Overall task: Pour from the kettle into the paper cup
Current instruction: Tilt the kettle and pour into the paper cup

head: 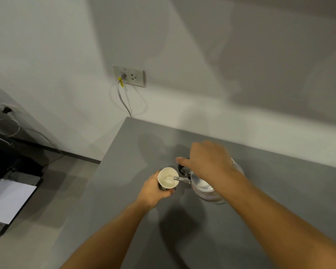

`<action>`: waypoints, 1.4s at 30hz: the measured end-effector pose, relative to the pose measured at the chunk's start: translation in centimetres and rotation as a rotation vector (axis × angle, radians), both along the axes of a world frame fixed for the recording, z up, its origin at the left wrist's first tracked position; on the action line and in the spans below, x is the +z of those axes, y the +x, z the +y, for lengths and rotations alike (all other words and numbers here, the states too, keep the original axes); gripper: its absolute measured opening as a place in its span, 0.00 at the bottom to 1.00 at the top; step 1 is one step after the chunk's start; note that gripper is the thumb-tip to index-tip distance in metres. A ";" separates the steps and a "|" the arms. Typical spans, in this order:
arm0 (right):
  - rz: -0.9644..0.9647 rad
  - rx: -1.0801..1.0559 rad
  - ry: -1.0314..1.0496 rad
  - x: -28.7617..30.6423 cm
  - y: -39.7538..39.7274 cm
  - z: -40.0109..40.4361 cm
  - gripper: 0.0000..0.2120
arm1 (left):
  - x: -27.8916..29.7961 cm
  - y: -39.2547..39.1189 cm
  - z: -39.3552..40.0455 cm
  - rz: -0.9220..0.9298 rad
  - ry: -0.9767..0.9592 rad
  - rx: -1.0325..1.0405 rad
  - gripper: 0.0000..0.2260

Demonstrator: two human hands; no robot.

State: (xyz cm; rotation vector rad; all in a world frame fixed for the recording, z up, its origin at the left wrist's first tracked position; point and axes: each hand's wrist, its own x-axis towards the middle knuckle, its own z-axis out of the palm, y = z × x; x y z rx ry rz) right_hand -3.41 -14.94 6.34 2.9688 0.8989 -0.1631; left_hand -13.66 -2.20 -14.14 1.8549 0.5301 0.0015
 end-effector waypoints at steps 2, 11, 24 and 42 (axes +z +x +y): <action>-0.006 -0.006 0.002 0.0 0.0 0.1 0.28 | 0.0 0.0 0.0 -0.002 0.008 -0.003 0.31; 0.005 -0.006 -0.032 0.3 0.0 0.4 0.27 | 0.0 -0.1 0.0 -0.008 0.015 0.003 0.31; -0.011 0.011 0.003 0.5 -0.1 0.7 0.27 | 0.0 -0.1 -0.1 -0.003 -0.002 0.011 0.30; -0.038 -0.003 -0.020 1.3 -0.3 1.2 0.25 | -0.4 -0.1 0.1 -0.010 0.016 -0.009 0.30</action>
